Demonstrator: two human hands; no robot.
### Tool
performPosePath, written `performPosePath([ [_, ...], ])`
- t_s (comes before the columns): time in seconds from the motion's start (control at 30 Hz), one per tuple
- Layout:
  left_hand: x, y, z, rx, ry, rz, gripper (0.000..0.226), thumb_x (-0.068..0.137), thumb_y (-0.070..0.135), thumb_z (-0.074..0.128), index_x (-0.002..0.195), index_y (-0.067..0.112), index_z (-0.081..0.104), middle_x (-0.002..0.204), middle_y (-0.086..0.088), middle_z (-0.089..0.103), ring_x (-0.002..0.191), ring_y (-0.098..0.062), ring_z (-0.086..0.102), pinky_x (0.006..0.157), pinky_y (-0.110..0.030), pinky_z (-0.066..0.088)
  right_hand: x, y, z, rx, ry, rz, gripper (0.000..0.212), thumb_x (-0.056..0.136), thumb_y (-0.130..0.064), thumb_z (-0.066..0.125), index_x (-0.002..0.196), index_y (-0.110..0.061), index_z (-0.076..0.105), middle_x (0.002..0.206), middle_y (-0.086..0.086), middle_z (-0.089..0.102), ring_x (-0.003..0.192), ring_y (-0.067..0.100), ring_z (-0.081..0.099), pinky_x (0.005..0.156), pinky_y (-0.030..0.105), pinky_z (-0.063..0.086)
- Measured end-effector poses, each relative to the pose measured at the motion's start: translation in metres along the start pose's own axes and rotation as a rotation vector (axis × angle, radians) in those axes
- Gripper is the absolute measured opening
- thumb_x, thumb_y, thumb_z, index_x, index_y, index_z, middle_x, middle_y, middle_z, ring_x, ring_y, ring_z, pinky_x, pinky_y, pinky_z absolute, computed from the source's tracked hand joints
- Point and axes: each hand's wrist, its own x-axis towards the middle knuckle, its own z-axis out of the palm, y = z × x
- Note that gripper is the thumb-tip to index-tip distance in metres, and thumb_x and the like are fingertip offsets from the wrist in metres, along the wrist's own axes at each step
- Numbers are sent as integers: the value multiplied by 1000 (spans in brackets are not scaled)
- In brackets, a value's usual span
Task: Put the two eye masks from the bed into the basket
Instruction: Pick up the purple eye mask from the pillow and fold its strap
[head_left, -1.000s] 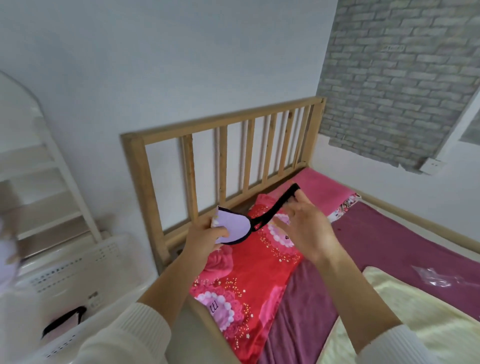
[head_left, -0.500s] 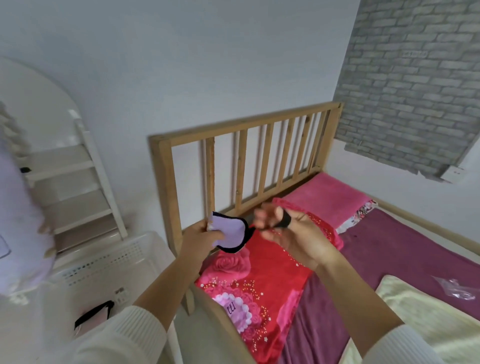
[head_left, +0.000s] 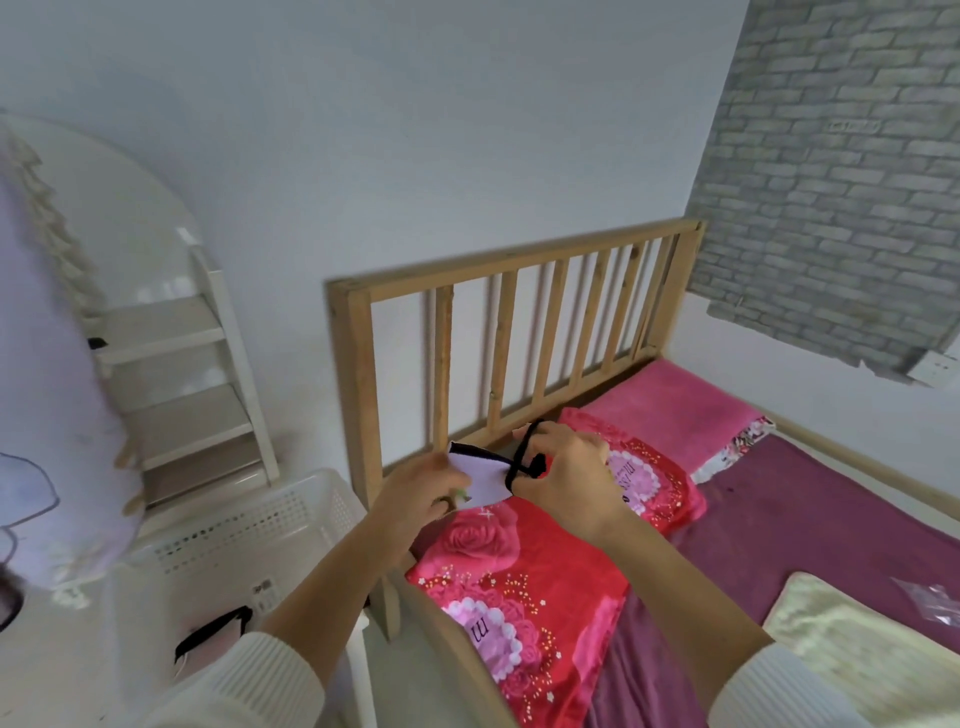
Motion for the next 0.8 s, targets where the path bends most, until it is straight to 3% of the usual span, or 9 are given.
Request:
performPosePath([
  [0.13, -6, 16, -2, 79, 123, 299, 16, 84, 2, 64, 86, 15, 73, 104, -9, 68, 106, -27, 62, 100, -45, 46, 8, -7, 5, -176, -34, -60, 29, 67, -14, 63, 53, -25, 40, 82, -6, 54, 88, 13, 49, 97, 41, 21],
  [0.27, -1, 16, 4, 450, 187, 438, 5, 73, 29, 76, 76, 27, 79, 85, 16, 65, 97, -10, 60, 91, -34, 47, 12, -14, 15, -277, -57, -107, 16, 68, -18, 62, 58, -17, 49, 81, -6, 50, 88, 14, 50, 94, 37, 15],
  [0.37, 4, 6, 2, 556, 231, 454, 5, 67, 39, 78, 69, 35, 77, 81, 26, 61, 102, -6, 55, 90, -33, 46, 13, -18, 23, -306, -63, -132, 14, 67, -18, 64, 59, -16, 52, 82, -7, 50, 90, 14, 51, 95, 37, 13],
  [0.47, 7, 0, -3, 572, 257, 439, 7, 64, 40, 78, 65, 43, 71, 80, 41, 59, 101, 14, 44, 83, -18, 37, 12, -20, 29, -300, -70, -147, 17, 65, -18, 64, 58, -20, 49, 82, -11, 46, 91, 11, 52, 91, 33, 10],
  [0.53, 8, -2, -5, 588, 283, 418, 3, 65, 36, 75, 63, 37, 74, 73, 31, 60, 100, 20, 39, 81, -14, 33, 12, -23, 35, -294, -78, -152, 13, 64, -19, 63, 56, -18, 53, 82, -12, 45, 92, 9, 50, 89, 29, 7],
  [0.63, 8, -2, -11, 587, 316, 378, 10, 71, 27, 69, 62, 28, 73, 77, 22, 59, 98, 9, 41, 82, -10, 33, 13, -25, 43, -236, -89, -156, 11, 68, -17, 61, 61, -17, 52, 81, -10, 52, 91, 9, 50, 88, 26, 6],
  [0.7, 7, -2, -20, 480, 389, 284, 10, 73, 26, 67, 64, 23, 70, 91, 9, 64, 104, -13, 51, 90, -30, 45, 14, -24, 46, -184, -115, -130, 4, 74, -15, 56, 74, -18, 55, 77, -6, 58, 85, 12, 53, 93, 32, 11],
  [0.73, 7, -2, -26, 407, 448, 218, 12, 74, 28, 66, 65, 20, 69, 96, 3, 64, 101, -20, 57, 88, -39, 49, 15, -24, 46, -156, -131, -107, 7, 77, -13, 53, 78, -20, 53, 69, -5, 58, 76, 12, 54, 95, 35, 14],
  [0.8, 6, -6, -40, 285, 552, 110, 17, 76, 30, 65, 65, 17, 67, 96, 3, 63, 92, -22, 62, 76, -33, 50, 16, -25, 50, -113, -154, -91, 16, 79, -11, 50, 74, -25, 45, 56, -7, 47, 58, 6, 47, 93, 37, 20],
])
